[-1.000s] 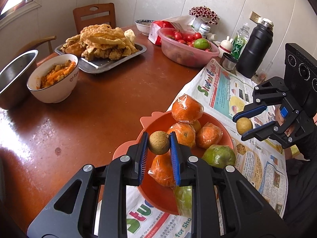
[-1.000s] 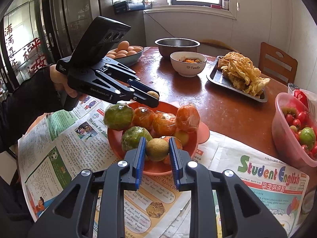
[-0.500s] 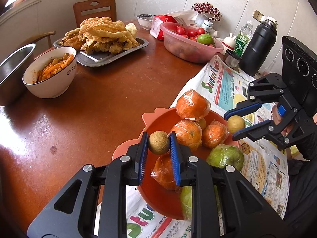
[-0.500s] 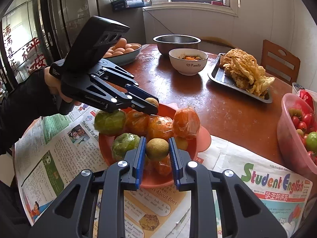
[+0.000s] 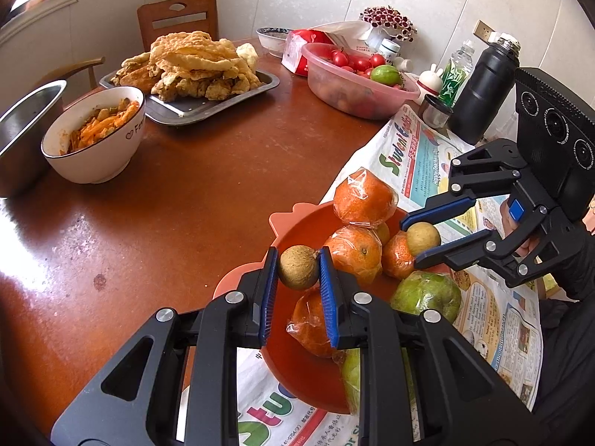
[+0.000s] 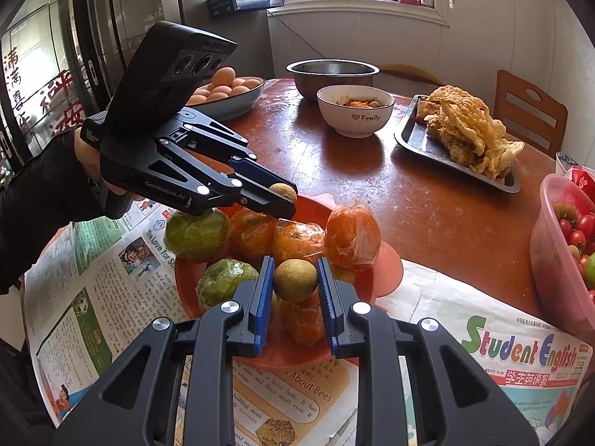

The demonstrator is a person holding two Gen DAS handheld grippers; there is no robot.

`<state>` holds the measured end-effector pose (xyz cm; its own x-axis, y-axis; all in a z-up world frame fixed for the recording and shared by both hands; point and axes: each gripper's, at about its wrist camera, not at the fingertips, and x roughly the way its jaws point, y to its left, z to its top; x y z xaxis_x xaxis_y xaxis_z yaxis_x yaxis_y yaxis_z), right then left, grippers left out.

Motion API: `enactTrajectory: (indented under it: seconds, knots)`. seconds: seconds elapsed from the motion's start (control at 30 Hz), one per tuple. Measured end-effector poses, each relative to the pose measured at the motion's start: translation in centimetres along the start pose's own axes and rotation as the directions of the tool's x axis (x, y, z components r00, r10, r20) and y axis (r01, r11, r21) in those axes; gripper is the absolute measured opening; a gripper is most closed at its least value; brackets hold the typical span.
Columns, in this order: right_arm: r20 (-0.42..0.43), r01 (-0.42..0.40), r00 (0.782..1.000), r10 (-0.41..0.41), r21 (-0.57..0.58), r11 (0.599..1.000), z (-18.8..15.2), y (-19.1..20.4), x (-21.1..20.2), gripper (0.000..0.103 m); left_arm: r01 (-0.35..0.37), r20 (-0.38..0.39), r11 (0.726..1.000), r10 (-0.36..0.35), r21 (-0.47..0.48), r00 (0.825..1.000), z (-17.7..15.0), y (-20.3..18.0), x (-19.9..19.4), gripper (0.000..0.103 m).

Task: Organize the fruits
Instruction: 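Lift and carry both small brown fruits over the orange plate, then open both tools to drop the small brown fruits into the plate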

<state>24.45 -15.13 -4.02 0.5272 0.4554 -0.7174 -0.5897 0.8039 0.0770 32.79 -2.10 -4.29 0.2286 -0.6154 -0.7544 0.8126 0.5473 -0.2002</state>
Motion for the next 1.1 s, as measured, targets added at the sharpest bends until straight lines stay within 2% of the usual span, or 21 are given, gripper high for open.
enactTrajectory:
  seconds: [0.87,1.1]
  knots:
    - [-0.023,-0.026,0.999,0.027,0.022,0.999,0.07,-0.32,0.54,0.024,0.009,-0.007,1.0,-0.009,0.004,1.0,0.02,-0.06,0.18,0.015]
    - [-0.022,-0.024,0.999,0.024,0.019,1.0,0.02,-0.3,0.47,0.024,0.016,-0.015,1.0,-0.015,0.014,1.0,0.15,-0.43,0.33,0.019]
